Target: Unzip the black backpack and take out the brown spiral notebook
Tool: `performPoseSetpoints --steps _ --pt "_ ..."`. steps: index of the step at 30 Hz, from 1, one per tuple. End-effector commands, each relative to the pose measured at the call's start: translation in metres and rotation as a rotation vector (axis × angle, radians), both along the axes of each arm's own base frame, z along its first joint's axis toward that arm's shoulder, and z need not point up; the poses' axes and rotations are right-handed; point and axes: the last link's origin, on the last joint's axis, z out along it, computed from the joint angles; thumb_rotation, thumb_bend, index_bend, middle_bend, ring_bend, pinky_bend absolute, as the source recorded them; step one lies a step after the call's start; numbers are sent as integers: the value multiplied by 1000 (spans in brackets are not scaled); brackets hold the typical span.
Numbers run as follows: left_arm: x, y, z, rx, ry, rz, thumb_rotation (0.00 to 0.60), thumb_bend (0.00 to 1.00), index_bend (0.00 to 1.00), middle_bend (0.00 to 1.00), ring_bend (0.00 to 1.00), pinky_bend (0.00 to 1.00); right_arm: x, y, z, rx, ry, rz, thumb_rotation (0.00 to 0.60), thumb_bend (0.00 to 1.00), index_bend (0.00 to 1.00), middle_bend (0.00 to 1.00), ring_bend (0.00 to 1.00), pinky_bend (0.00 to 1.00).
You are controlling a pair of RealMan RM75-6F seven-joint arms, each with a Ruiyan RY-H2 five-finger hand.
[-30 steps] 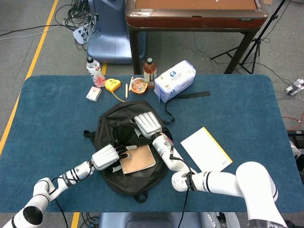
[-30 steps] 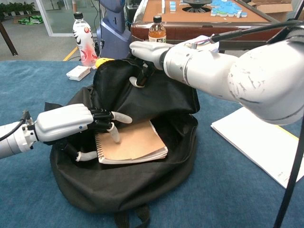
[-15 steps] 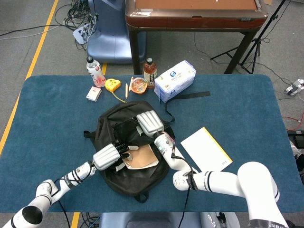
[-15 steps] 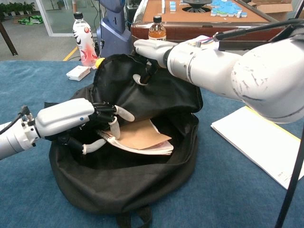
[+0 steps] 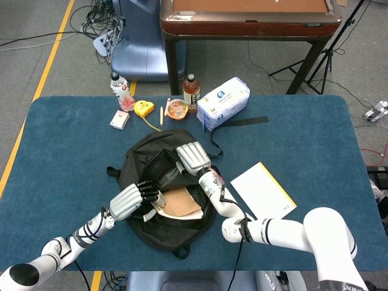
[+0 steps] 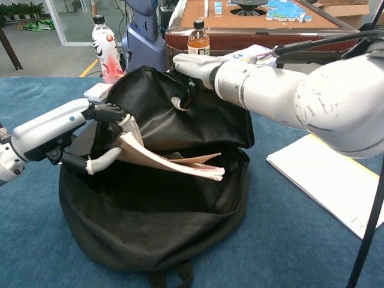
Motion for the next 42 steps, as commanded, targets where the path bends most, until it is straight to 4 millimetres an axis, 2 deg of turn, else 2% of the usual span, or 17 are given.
performPoseSetpoints --steps 1,9,18,26,28,32,35,37,38,39,42 --pt "5 -8 11 -22 -69 -1 600 471 581 484 371 231 -1 0 0 -1 0 -3 600 646 813 577 503 466" --pt "17 -14 42 15 -173 -1 600 471 587 595 488 289 -7 0 1 2 -3 -13 600 647 813 577 503 466" --pt "11 -2 85 98 -221 94 600 471 597 704 609 364 -15 11 2 32 -5 16 600 646 813 577 503 466" --pt "8 12 122 201 -257 132 600 471 612 749 647 373 -26 27 7 75 9 62 600 646 813 549 499 466" --pt "9 15 132 229 -257 133 600 471 612 753 649 373 -30 33 8 109 19 74 600 645 771 511 463 466" --pt "7 20 147 282 -246 137 600 471 612 756 650 373 -41 49 17 163 79 126 600 621 545 390 331 466" --pt "4 26 156 309 -222 152 600 471 612 757 650 374 -47 62 26 184 96 156 600 507 345 325 262 438" --pt "1 31 157 318 -202 170 600 471 612 757 650 373 -51 71 34 190 82 167 600 329 286 302 234 417" --pt "0 34 157 323 -191 182 600 470 612 757 650 373 -53 75 38 189 83 171 600 186 243 284 216 405" --pt "-3 38 156 331 -164 192 600 470 611 757 650 373 -57 79 43 187 84 177 600 96 199 269 204 395" --pt "-9 50 152 362 -88 211 600 469 611 759 649 374 -65 89 57 171 78 183 600 1 111 232 185 377"
